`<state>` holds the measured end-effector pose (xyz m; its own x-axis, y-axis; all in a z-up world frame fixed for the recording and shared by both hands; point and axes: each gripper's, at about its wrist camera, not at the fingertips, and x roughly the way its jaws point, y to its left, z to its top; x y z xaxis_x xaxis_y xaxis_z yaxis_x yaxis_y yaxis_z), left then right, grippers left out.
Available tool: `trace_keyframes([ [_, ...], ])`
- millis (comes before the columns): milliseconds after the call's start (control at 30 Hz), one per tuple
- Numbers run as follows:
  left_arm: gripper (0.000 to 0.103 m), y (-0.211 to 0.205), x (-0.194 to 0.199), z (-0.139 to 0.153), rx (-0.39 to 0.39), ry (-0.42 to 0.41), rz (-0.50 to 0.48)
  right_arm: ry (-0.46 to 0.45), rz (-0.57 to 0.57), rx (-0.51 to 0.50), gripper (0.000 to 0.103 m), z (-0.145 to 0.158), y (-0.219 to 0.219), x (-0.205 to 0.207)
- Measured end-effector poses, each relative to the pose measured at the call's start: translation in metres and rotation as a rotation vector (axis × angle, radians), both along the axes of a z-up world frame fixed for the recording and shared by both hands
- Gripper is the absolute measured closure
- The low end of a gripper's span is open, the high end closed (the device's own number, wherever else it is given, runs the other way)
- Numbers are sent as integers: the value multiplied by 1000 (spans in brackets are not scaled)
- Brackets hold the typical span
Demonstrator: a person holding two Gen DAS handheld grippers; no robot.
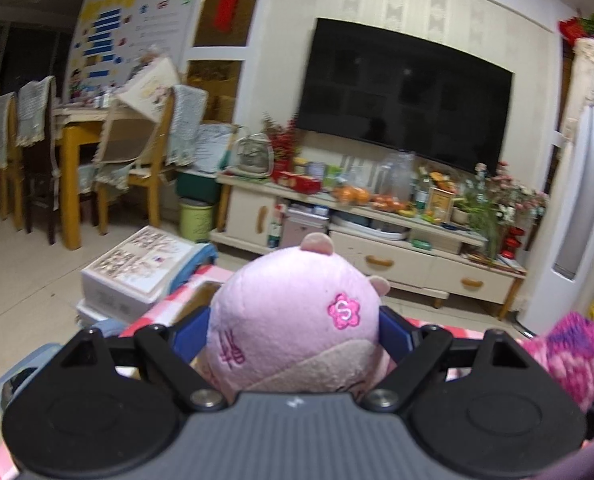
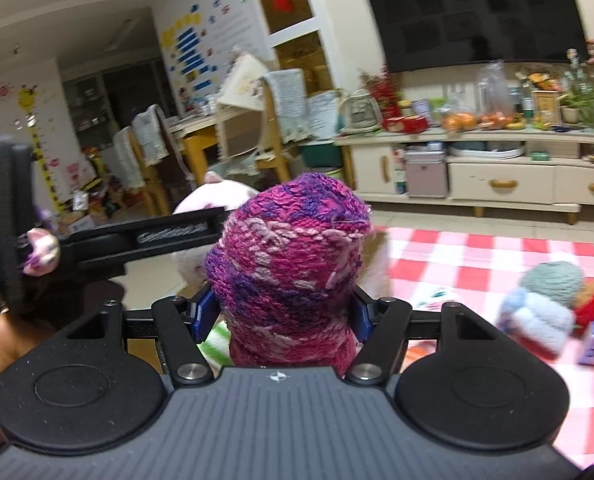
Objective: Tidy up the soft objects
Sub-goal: 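Lift the plush with the left tool into the box while the right tool drops the hat there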
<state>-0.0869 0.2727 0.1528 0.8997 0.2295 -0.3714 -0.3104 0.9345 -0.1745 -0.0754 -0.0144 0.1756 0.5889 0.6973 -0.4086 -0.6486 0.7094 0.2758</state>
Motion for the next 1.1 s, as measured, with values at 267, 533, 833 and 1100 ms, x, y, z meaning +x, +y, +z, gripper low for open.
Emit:
trace_keyframes([
  [267,15,19,4,-11,0,59,40,60,93,-25,23,-17,18,4],
  [533,8,15,6,-14,38,89,55,88,121,-54,3,-31,16,-5],
  [833,4,-1,8,-12,81,70,21,42,39,-4,3,-16,-18,-20],
  [1100,1,-25,11,-14,95,51,-47,21,-107,-64,2,-19,-50,-20],
])
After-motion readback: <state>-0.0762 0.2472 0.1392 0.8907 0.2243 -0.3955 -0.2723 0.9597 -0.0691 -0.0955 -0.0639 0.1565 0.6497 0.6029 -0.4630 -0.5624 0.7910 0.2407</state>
